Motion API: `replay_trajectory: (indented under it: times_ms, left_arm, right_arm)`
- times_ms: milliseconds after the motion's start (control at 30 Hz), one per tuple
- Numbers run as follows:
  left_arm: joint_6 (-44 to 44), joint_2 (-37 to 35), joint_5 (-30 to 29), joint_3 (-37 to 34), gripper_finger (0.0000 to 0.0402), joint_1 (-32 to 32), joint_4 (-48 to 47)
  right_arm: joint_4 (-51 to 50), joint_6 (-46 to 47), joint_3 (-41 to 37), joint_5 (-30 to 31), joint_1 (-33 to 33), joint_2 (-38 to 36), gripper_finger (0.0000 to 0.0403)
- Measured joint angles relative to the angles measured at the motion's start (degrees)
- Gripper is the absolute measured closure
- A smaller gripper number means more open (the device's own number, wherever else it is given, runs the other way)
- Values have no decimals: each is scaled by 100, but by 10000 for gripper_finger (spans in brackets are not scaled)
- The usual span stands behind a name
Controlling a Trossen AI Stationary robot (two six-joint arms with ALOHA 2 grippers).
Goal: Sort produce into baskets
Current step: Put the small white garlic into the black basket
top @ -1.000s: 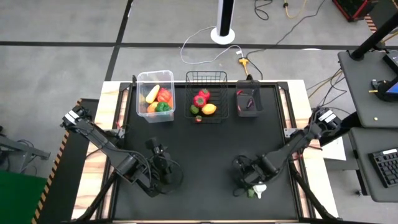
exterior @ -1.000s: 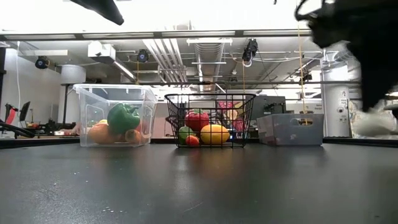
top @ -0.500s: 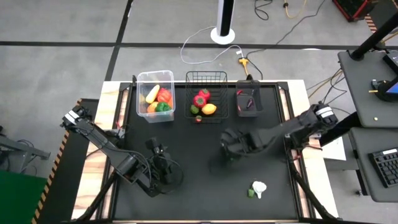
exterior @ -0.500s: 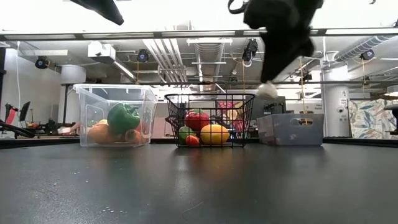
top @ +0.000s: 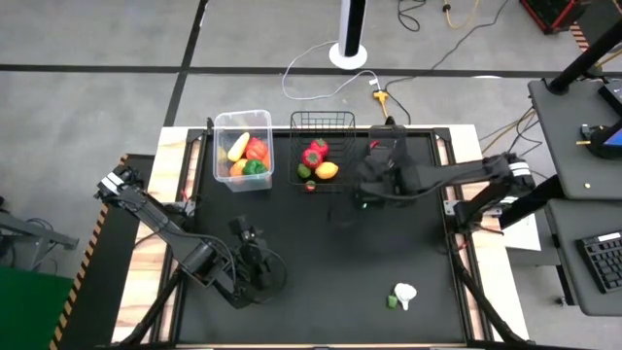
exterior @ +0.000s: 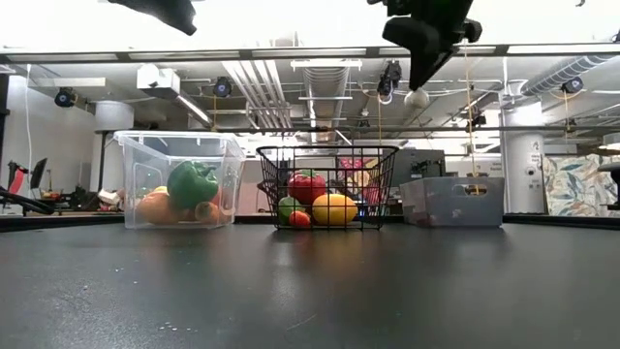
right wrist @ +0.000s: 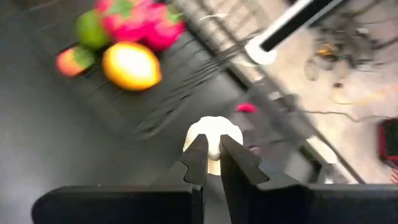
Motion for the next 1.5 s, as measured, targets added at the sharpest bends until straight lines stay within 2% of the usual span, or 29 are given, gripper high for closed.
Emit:
replay_trajectory:
  times_ms: [133,333,600,833,1133,1300,1500]
  left_arm:
    - [-326,0,2,-1,166,0,1]
    - [-889,0,217,-11,166,0,9]
    - [-1015,0,343,-11,166,0,44]
    - [-1040,0,343,-11,166,0,52]
    - [-1062,0,345,-11,166,0,86]
    - [-1062,0,345,-20,166,0,87]
    - [-1064,0,345,-69,166,0,96]
  right_arm:
    - [12,-82,-178,295,-579,-265,376]
    - [15,-301,-597,263,-1786,-394,376]
    - [203,-761,-969,-329,-2993,-166,376]
    - [992,-1431,-1135,-1259,-3524,-145,376]
    - [1643,-1824,-1173,-2303,-4120,-145,376]
    - [1839,-1870,-1291,-2440,-4398,-145,376]
    - [2561,-1999,-1773,-2778,-4532,-145,376]
